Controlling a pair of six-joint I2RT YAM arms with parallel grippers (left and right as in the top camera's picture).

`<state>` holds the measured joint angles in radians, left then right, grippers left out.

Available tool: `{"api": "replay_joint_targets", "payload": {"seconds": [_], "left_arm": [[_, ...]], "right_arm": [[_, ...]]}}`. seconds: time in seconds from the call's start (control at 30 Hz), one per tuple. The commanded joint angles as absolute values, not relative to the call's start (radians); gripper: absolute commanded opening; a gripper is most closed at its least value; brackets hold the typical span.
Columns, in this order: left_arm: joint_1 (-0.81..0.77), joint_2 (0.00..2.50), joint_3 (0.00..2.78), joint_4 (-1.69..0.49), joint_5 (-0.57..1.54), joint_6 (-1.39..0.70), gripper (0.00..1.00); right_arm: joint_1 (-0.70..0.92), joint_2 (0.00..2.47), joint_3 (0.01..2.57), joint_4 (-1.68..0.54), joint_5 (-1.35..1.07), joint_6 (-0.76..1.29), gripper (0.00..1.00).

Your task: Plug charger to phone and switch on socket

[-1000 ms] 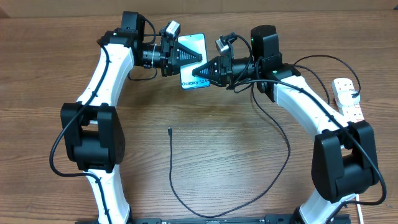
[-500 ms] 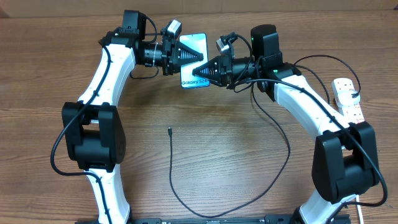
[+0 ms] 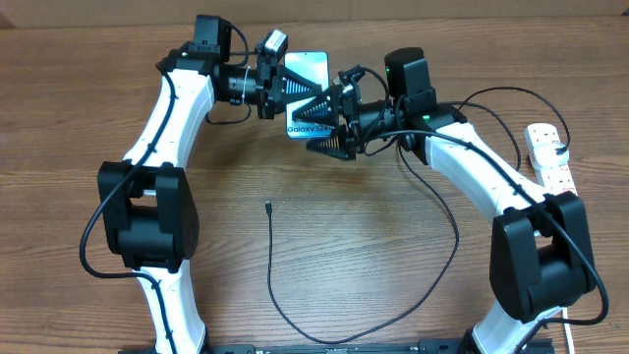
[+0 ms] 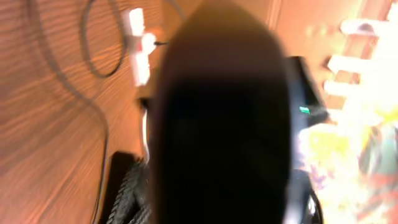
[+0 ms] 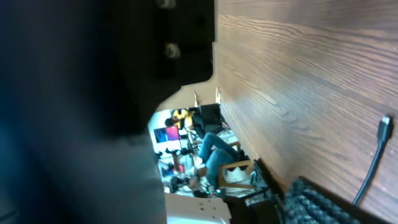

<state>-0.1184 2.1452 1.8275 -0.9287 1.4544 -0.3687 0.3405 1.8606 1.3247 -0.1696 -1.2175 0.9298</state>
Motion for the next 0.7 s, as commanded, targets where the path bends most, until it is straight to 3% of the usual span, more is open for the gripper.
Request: {"api": "replay_joint_targets", "payload": {"seconds": [0.0,0.1,0.27,0.53,0.67], "left_arm": [[-0.125,2.128,1.85,-1.031,1.291,-0.382,0.04],[-0.125,2.128,1.85,-1.162,1.187,-0.377,0.04],[-0.125,2.128,1.849,-1.33,1.189,-0.307,0.04],[-0.126,2.128,1.849,-1.657,1.341,0.036,0.04],[-0.129,2.126,1.848,-1.691,1.341,0.017,0.04]], "right_arm": [[0.329,1.863,1.321,-0.167,-1.227,0.934,1.0],[0.317,1.863,1.321,-0.171,-1.227,0.904,1.0],[0.294,1.863,1.321,-0.224,-1.214,0.827,1.0],[0.231,1.863,1.321,-0.393,-1.087,0.733,1.0],[0.187,1.863,1.321,-0.449,-1.052,0.682,1.0]]}}
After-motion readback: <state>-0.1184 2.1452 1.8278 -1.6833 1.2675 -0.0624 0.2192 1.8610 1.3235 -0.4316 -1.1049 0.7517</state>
